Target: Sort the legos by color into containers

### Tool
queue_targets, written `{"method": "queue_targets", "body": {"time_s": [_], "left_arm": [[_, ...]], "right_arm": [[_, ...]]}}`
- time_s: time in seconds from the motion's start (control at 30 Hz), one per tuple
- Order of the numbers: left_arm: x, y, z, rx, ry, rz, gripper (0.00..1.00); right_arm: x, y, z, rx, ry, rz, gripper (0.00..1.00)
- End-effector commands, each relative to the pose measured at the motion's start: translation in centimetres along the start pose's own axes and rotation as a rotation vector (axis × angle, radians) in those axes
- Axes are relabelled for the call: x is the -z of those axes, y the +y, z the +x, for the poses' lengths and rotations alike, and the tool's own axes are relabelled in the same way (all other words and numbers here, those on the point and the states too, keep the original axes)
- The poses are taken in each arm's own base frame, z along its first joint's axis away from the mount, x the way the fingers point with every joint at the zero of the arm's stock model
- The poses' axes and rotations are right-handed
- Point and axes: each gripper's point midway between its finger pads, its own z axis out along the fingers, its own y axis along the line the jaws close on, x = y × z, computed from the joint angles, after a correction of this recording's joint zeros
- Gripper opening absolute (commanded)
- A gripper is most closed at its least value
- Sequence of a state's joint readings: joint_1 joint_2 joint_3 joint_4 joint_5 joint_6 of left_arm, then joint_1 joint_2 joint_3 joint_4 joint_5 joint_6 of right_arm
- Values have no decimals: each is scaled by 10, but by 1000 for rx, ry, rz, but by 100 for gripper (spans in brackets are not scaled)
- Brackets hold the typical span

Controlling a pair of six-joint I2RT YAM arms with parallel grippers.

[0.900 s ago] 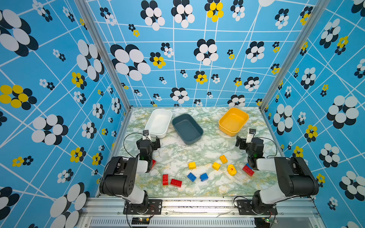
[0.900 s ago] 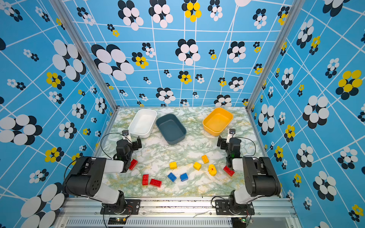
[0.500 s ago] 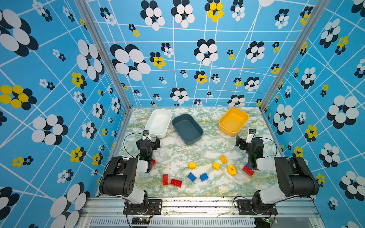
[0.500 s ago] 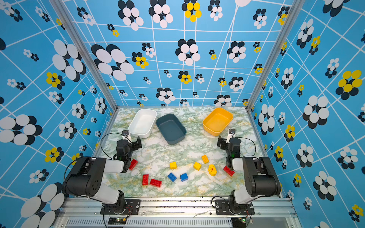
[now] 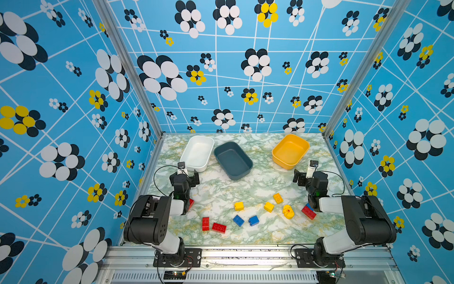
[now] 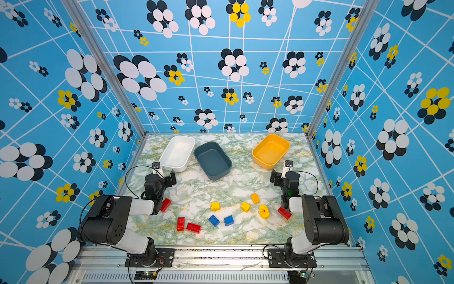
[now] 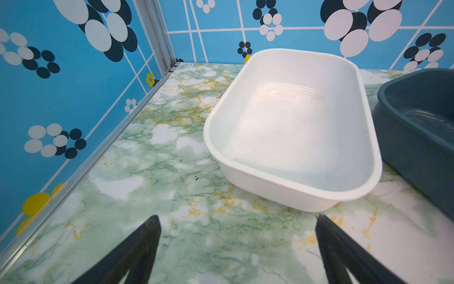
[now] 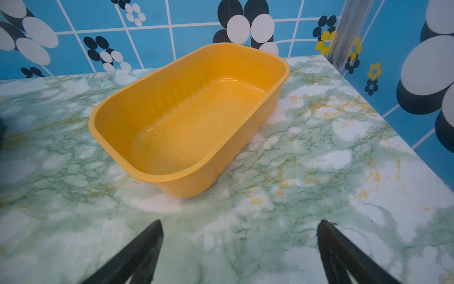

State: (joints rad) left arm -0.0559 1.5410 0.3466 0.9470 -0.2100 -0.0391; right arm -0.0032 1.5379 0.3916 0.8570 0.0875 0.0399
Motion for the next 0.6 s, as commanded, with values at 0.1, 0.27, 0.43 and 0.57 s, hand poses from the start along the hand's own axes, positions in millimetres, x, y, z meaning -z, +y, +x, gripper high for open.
{"method": "queue_targets", "body": {"time_s": [0.1, 0.27, 0.43, 0.57], "left_arm": [[-2, -5, -15, -22, -7, 15, 99], [-1, -11, -30, -45, 74, 33, 99], [9, -15, -46, -15, 98, 46, 99], [13, -19, -54, 39, 154, 47, 99]], "right_arm": [[1, 1, -14, 7, -16, -11, 99], [7, 8, -28, 19, 96, -10, 99], [21, 33, -46, 91, 167, -28, 99], [24, 78, -60, 91, 248, -115, 99]]}}
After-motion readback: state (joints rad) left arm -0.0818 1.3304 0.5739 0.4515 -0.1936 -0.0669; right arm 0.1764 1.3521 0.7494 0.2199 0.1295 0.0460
